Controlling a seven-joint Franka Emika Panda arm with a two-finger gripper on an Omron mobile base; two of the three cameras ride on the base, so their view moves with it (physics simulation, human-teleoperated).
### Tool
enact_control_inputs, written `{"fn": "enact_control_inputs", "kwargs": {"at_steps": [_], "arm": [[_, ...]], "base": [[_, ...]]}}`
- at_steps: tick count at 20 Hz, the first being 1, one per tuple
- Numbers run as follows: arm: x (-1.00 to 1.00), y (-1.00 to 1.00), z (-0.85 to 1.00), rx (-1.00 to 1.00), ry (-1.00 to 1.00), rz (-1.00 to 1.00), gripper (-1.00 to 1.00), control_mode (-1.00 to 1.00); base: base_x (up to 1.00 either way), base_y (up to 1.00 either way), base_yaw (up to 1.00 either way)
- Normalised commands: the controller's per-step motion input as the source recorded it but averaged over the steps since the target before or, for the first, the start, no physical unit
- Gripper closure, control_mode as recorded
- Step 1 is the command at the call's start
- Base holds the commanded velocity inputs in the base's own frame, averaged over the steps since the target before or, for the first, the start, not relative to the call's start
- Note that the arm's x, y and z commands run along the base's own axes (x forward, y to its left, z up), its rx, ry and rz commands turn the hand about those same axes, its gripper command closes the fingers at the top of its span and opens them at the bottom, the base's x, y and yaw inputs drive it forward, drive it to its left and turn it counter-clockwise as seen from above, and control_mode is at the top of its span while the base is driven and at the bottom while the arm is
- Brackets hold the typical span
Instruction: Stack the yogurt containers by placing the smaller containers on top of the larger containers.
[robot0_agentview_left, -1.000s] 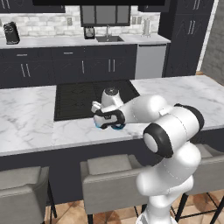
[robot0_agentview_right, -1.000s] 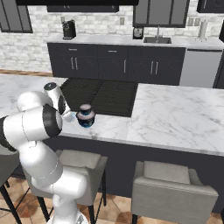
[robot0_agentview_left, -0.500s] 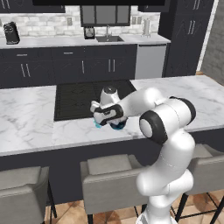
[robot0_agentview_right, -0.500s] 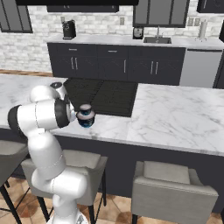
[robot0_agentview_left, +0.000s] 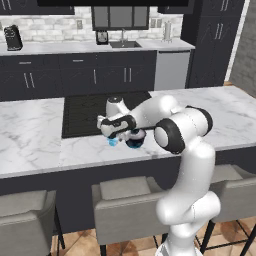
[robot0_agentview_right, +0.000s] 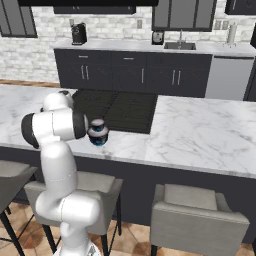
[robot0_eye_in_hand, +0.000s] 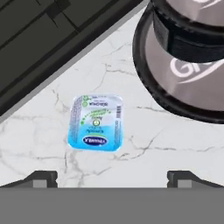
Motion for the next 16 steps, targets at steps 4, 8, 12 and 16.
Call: {"fn": "enact_control_inputs", "kwargs": {"at_steps": [4, 8, 12, 16], "arm": [[0.02, 0.01, -0.27, -0.07, 0.01, 0.00, -1.00, -1.00], [0.00, 0.00, -0.23, -0.07, 0.00, 0.00, -1.00, -1.00], [0.00, 0.00, -0.17, -0.06, 0.00, -0.01, -1.00, -1.00], [0.18, 0.02, -0.02, -0.03, 0.01, 0.00, -1.00, -1.00]], "base": [[0.00, 0.00, 0.00], [0.00, 0.00, 0.00], [0.00, 0.00, 0.00], [0.00, 0.00, 0.00]]}}
